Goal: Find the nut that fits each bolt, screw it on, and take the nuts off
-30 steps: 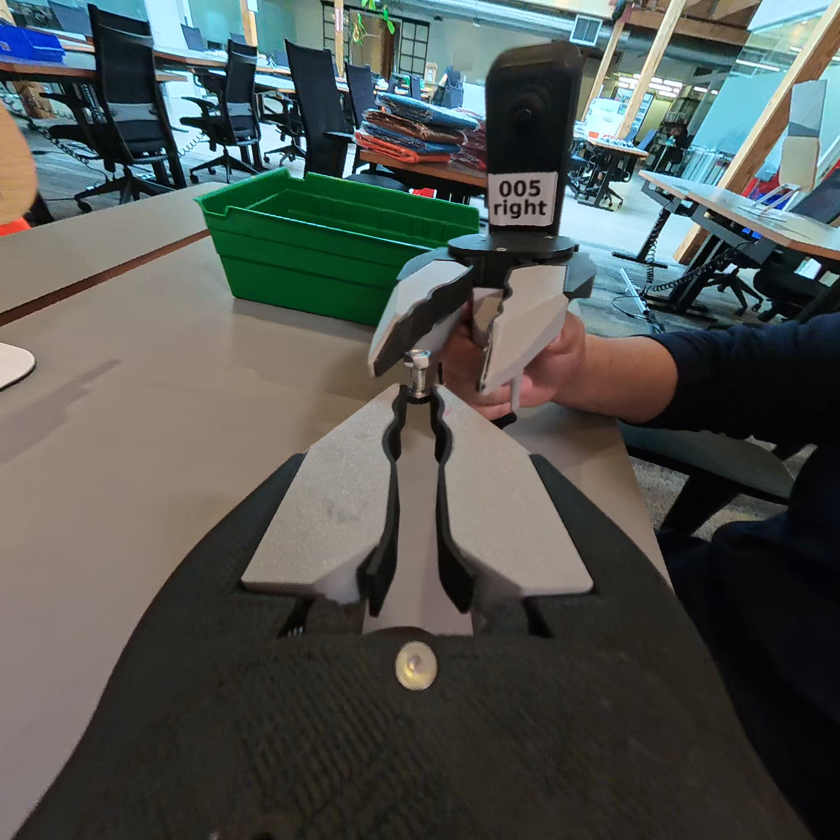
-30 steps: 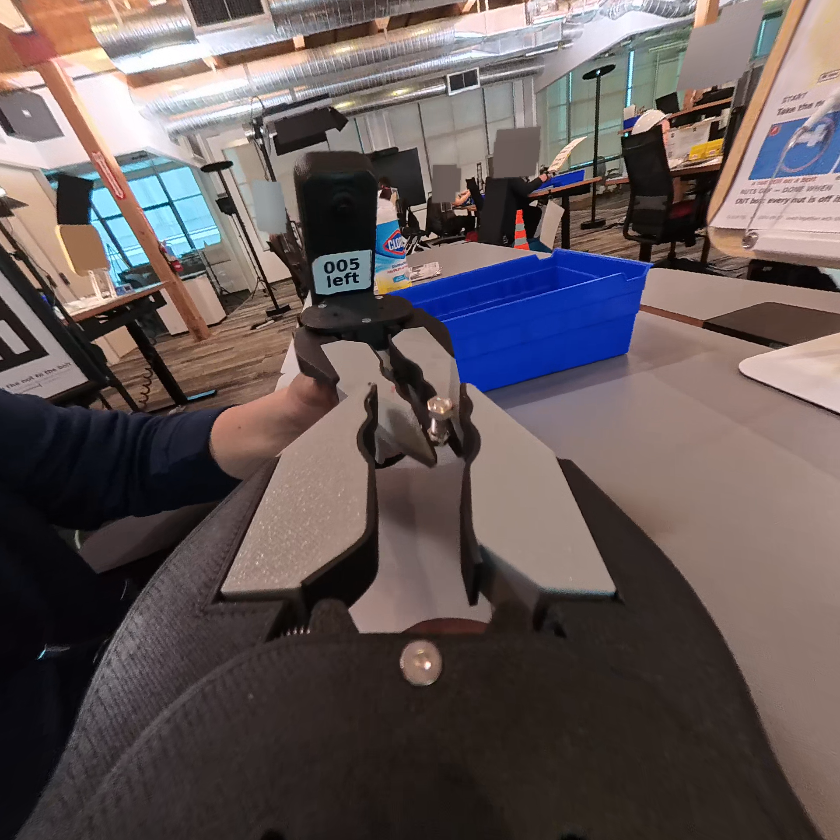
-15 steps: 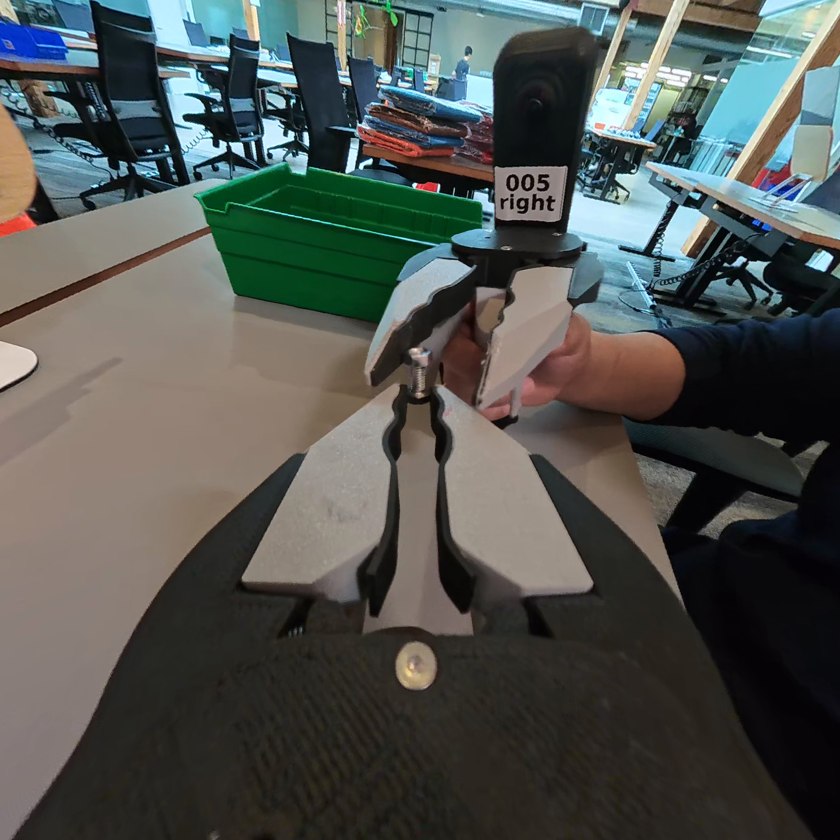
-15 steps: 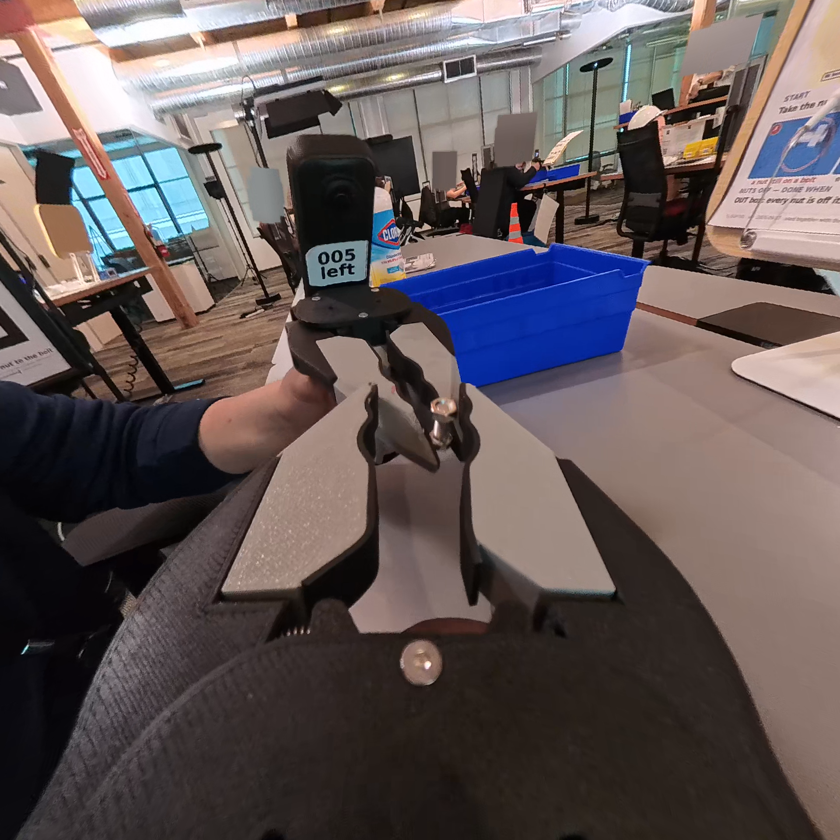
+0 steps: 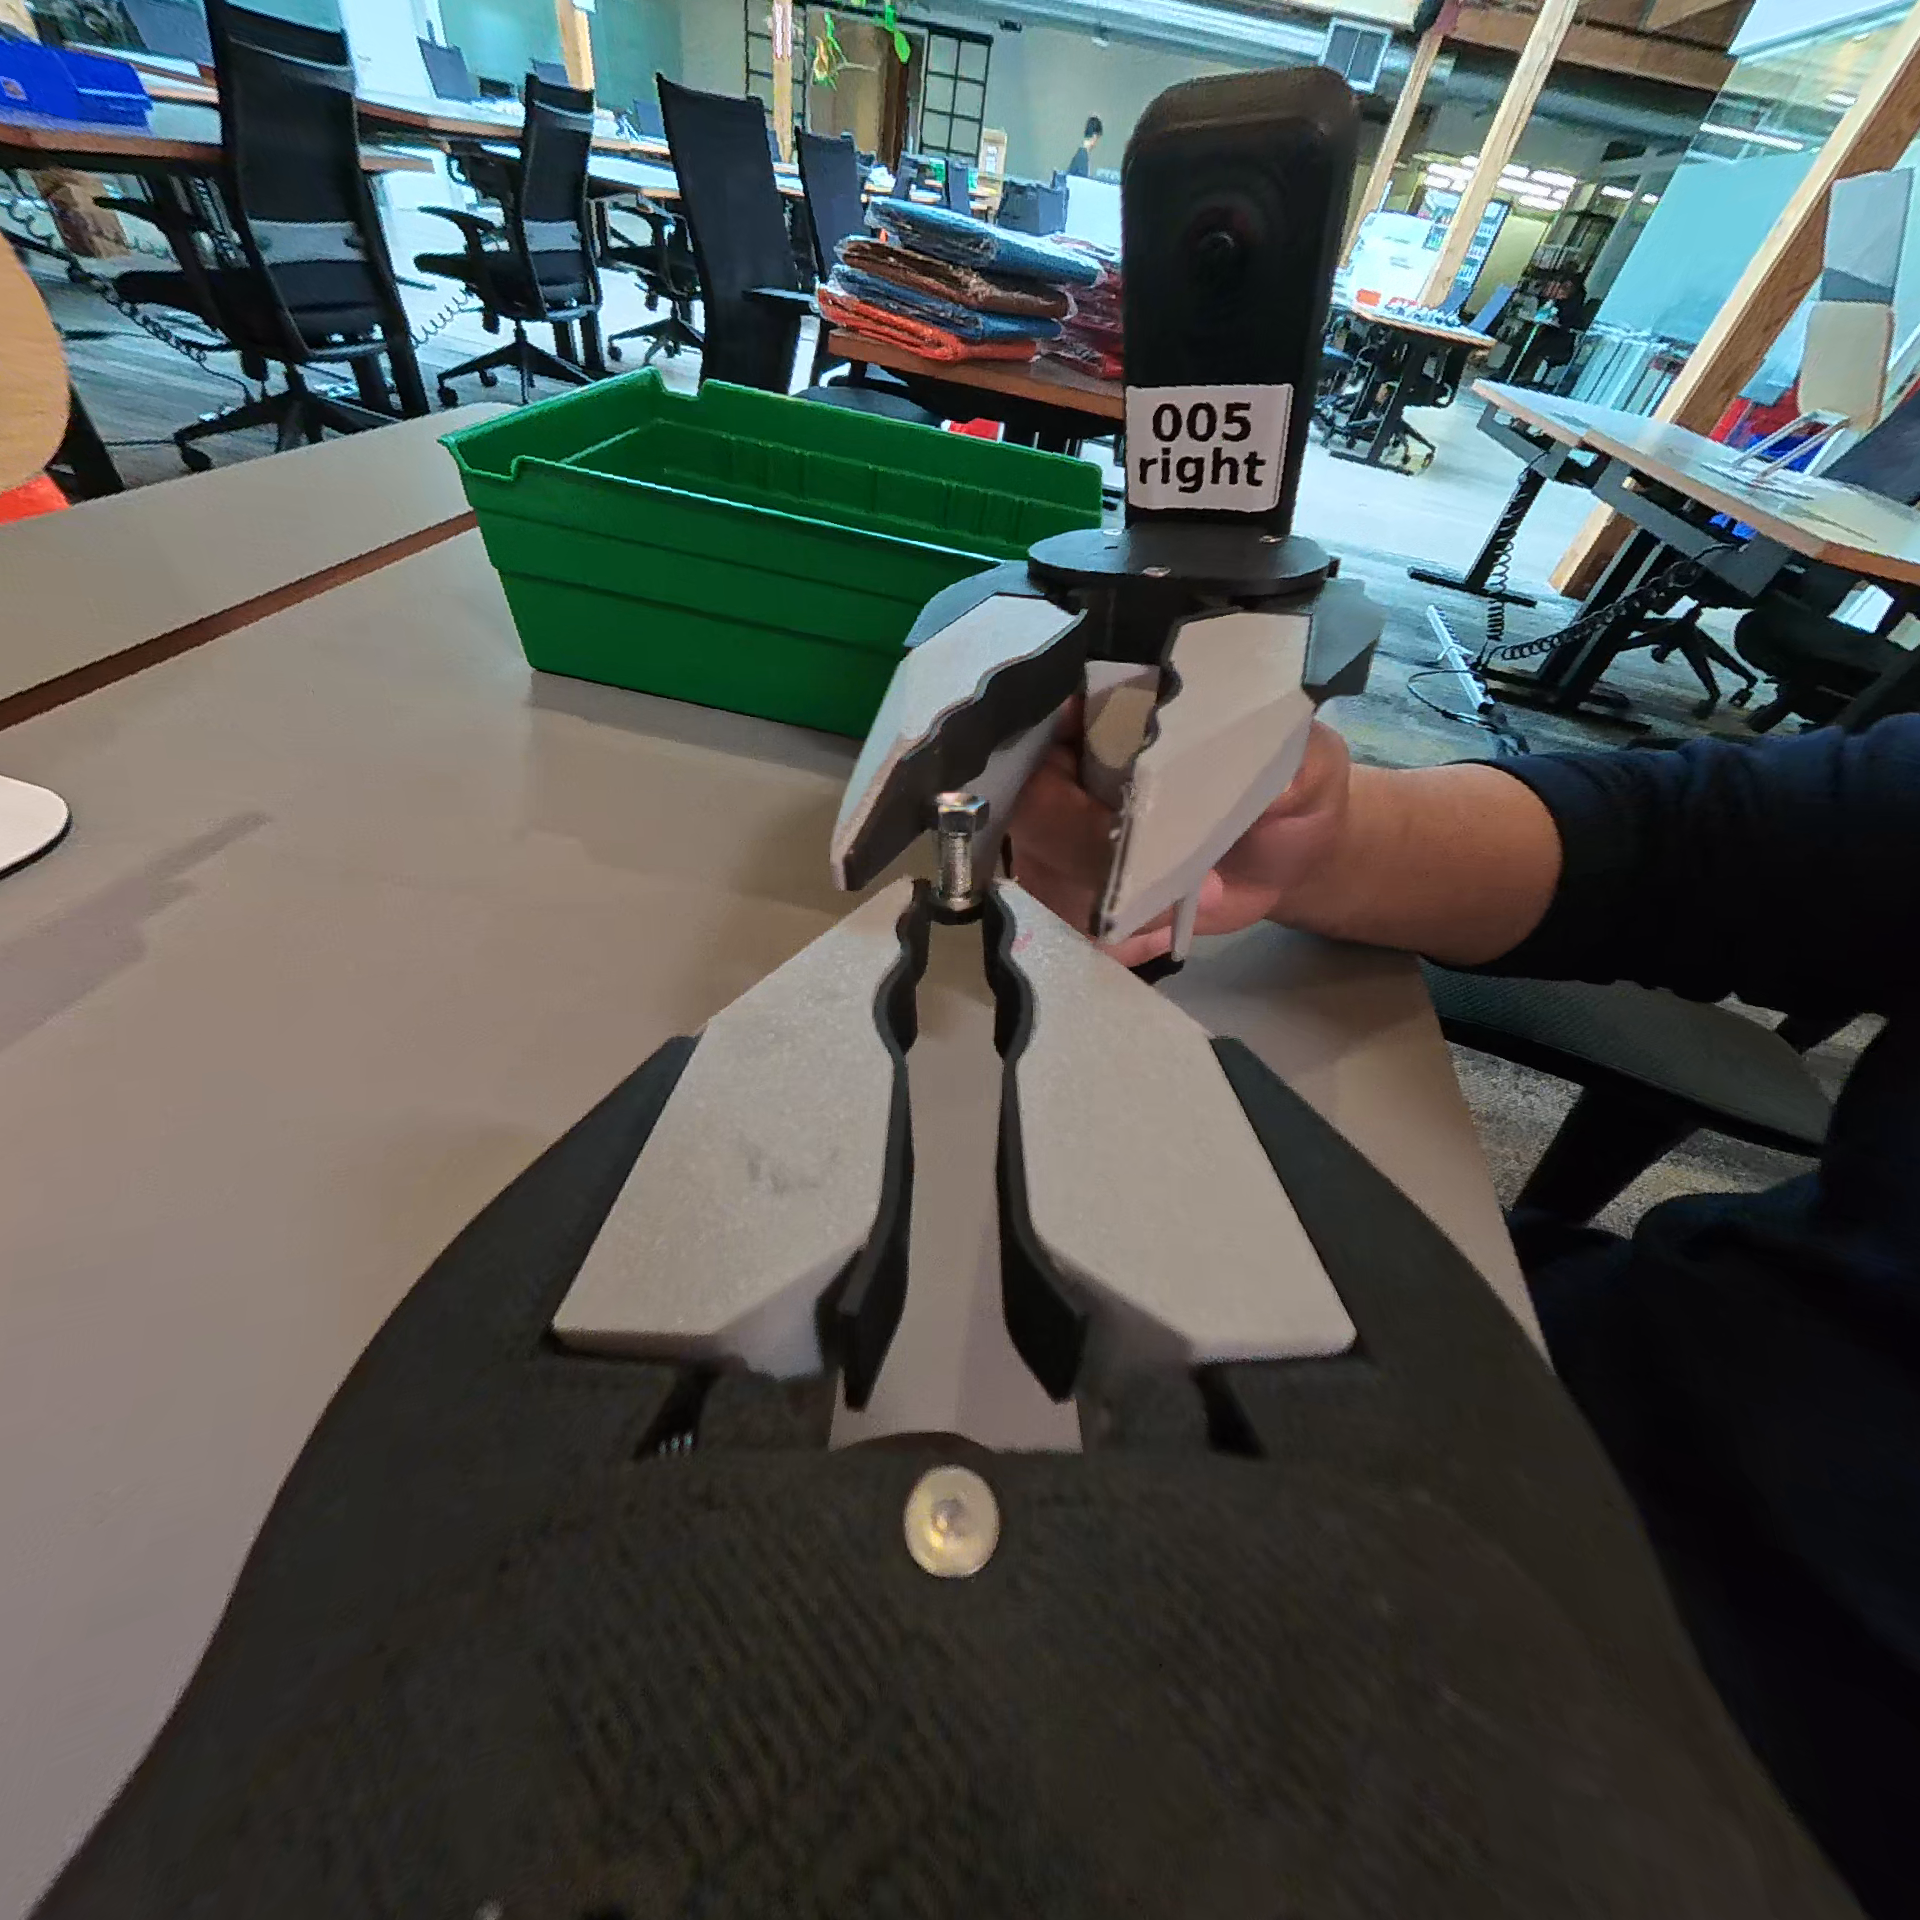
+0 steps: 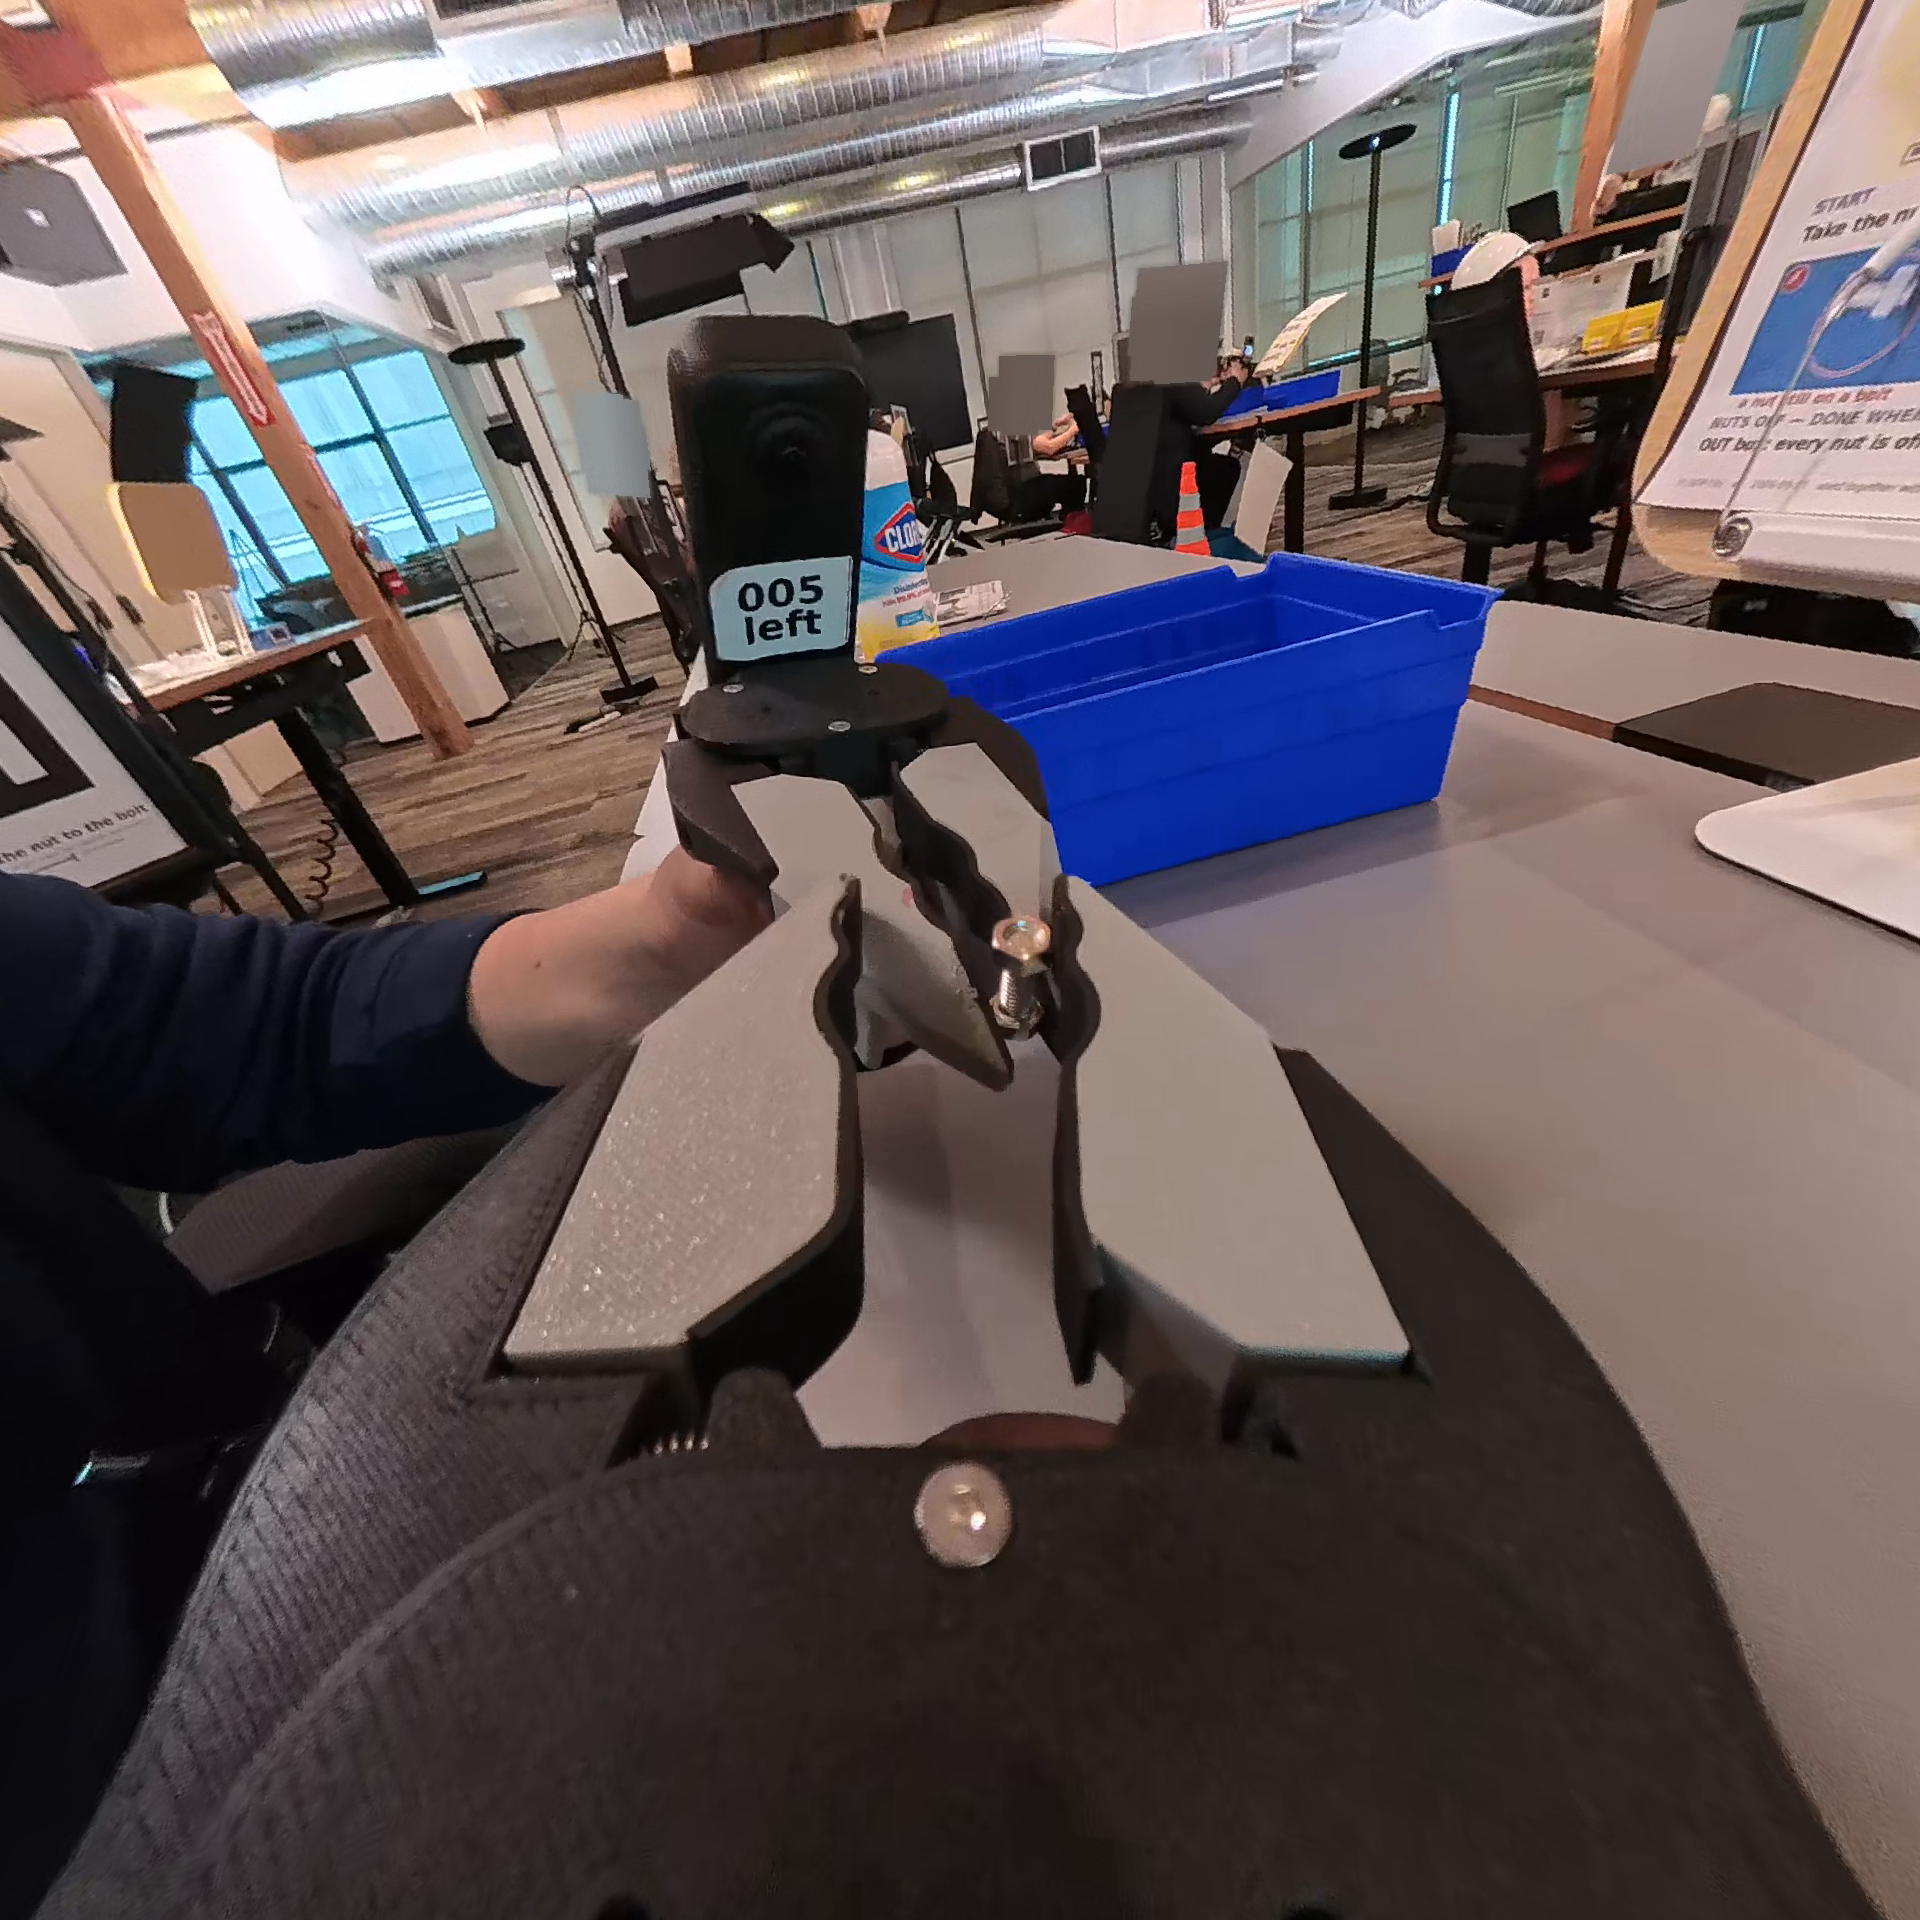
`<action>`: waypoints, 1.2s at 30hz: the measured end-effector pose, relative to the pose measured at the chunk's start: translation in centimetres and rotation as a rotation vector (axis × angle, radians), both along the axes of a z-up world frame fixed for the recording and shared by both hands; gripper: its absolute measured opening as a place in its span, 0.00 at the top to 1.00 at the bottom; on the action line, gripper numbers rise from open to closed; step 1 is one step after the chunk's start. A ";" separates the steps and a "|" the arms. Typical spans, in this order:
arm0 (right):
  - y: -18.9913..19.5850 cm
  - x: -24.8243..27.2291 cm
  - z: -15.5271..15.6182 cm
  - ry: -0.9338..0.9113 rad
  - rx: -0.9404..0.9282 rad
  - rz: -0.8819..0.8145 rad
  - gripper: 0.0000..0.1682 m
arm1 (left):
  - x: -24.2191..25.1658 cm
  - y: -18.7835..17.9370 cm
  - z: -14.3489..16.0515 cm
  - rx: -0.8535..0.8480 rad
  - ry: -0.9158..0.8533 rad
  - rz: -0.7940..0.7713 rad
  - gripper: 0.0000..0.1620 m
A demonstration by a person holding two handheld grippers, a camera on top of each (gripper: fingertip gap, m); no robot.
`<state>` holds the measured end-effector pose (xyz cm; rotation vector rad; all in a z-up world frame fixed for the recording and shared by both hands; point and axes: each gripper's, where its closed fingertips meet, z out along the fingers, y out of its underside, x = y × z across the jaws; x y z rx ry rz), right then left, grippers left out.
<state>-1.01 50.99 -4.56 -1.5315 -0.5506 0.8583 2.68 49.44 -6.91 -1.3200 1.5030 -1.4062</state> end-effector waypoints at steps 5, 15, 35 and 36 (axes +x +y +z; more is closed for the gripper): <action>0.3 1.4 0.5 0.018 0.012 -0.052 0.84 | -0.4 1.1 0.5 -0.011 -0.021 0.039 0.95; 0.4 1.0 0.3 0.012 0.004 -0.049 0.84 | -0.1 0.9 0.2 -0.017 -0.006 0.034 0.95; 0.7 1.0 -0.2 -0.017 -0.002 -0.075 0.88 | 0.0 0.9 0.1 -0.018 -0.009 0.044 0.95; 0.7 0.9 -0.3 -0.016 -0.005 -0.070 0.88 | 0.1 0.6 -0.1 -0.018 -0.004 0.036 0.95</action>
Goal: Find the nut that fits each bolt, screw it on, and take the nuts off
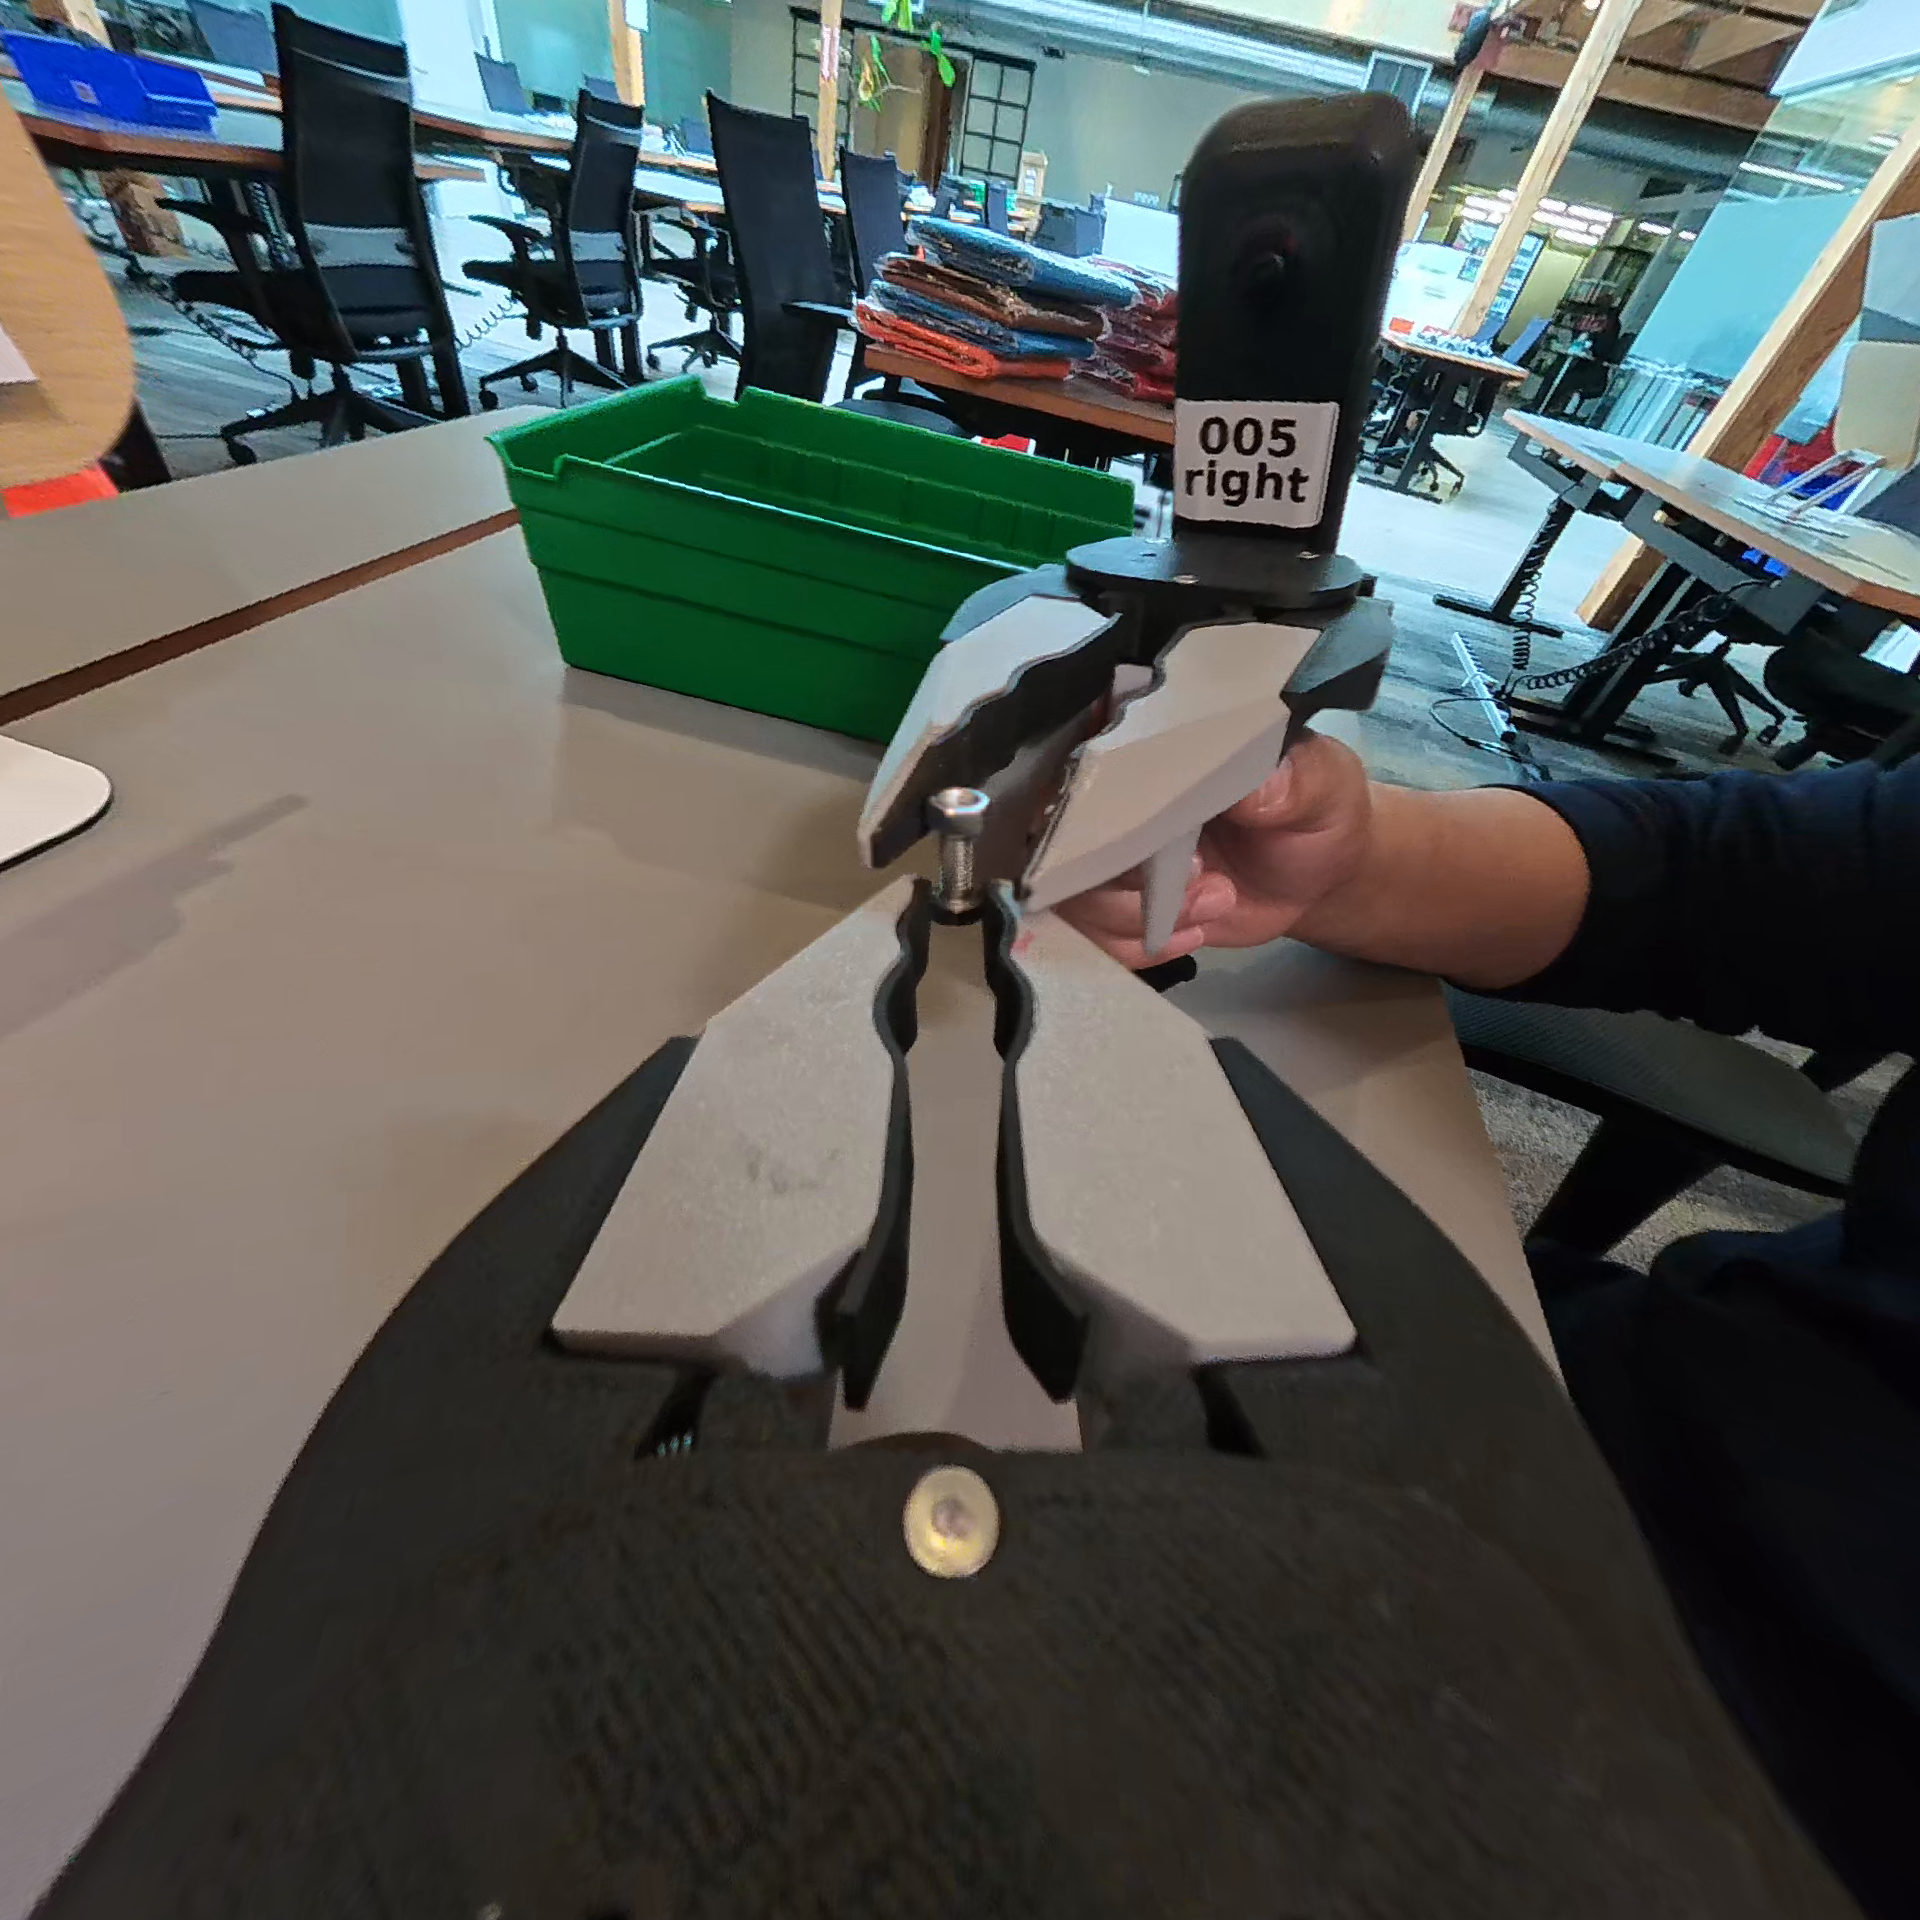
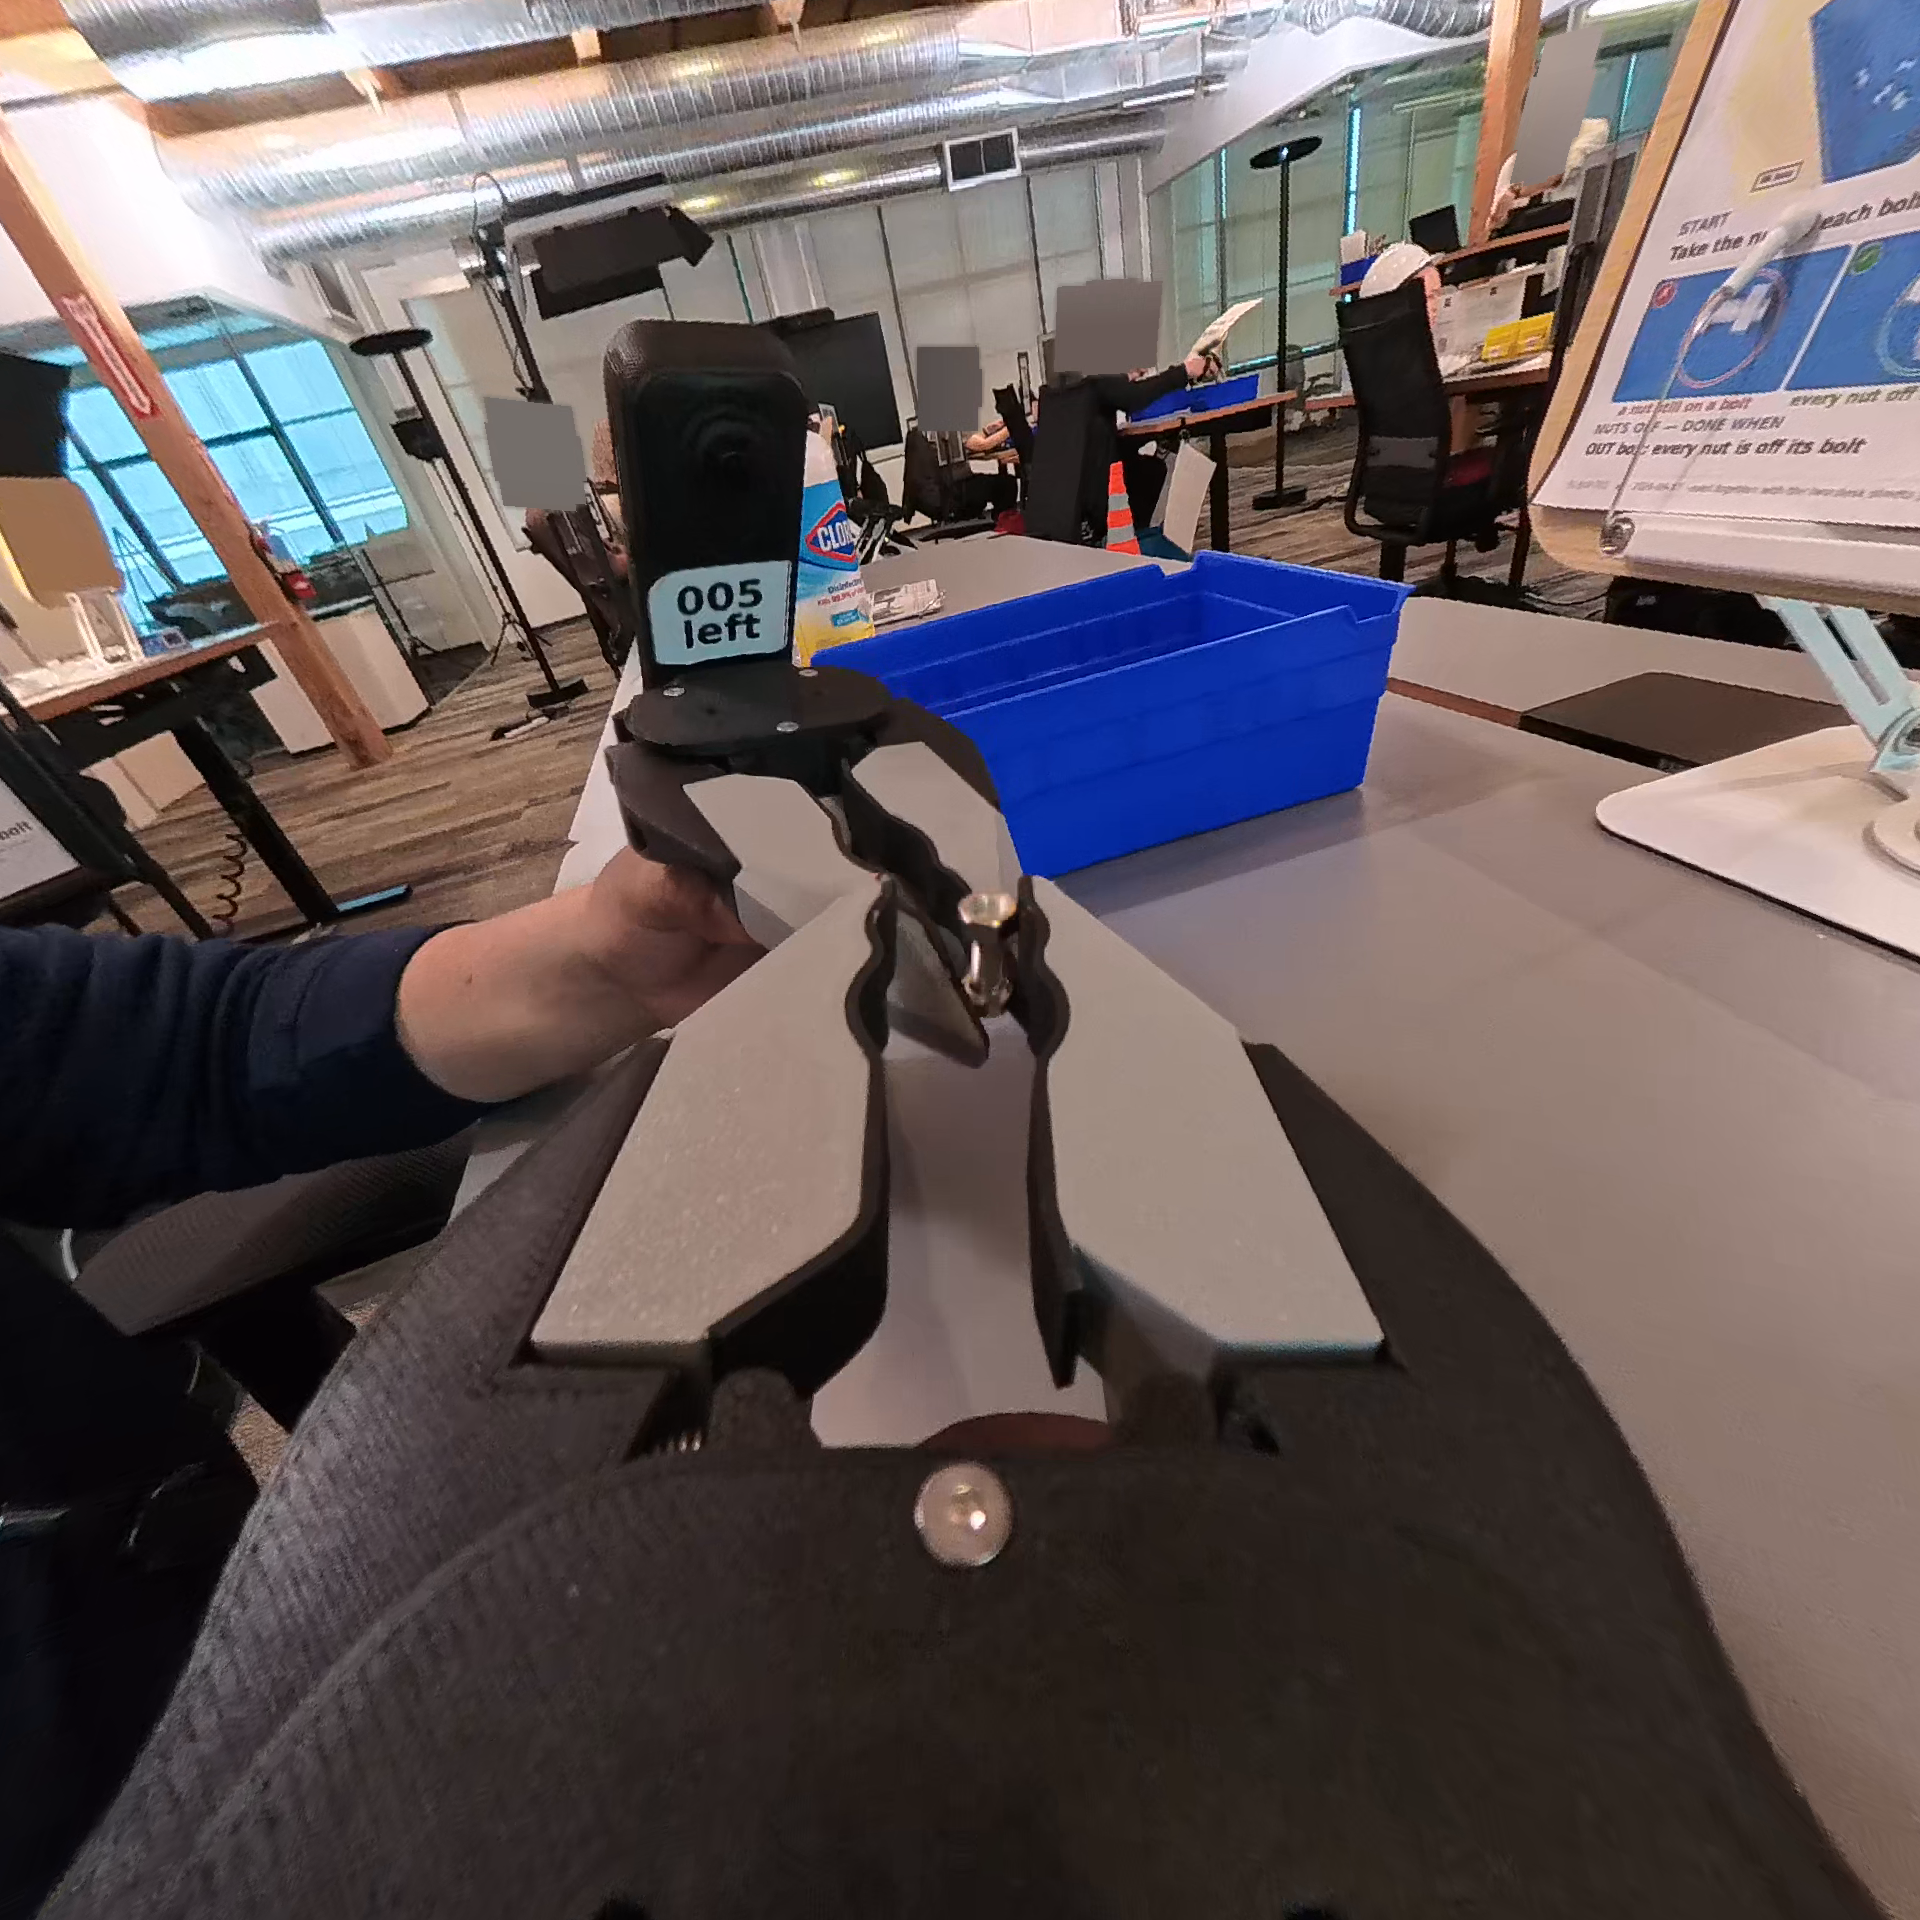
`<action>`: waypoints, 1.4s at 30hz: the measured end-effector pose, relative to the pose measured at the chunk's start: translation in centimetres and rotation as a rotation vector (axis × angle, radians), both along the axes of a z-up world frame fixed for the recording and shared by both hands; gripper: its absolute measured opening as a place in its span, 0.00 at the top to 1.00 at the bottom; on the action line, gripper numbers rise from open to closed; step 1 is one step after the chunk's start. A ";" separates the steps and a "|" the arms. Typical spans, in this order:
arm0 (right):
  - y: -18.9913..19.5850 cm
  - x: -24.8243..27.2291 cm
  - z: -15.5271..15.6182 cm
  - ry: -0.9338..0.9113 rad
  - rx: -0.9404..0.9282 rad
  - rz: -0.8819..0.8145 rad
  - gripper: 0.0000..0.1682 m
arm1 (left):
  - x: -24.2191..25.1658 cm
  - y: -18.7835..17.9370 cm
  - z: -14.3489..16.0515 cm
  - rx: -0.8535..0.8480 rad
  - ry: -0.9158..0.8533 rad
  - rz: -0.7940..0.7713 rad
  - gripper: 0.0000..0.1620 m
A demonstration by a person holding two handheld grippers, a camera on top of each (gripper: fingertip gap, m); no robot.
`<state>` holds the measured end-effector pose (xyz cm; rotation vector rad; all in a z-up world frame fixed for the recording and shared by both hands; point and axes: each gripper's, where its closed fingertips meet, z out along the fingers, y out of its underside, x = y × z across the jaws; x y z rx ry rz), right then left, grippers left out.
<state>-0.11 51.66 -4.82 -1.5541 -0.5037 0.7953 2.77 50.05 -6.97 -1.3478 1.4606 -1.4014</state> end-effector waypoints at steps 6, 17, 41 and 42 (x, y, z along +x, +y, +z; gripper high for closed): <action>0.1 0.3 0.0 0.003 -0.004 -0.006 0.87 | -0.1 0.0 0.0 0.013 0.002 0.003 0.95; 0.3 0.6 0.1 -0.011 0.011 -0.037 0.90 | -0.2 0.8 0.0 0.002 0.004 0.031 0.95; 0.3 2.5 1.7 0.075 0.037 -0.063 0.95 | -0.2 0.1 0.0 -0.016 0.008 -0.012 0.95; 0.2 2.9 2.0 0.084 0.048 -0.072 0.95 | -0.1 0.2 -0.1 -0.006 0.011 -0.003 0.95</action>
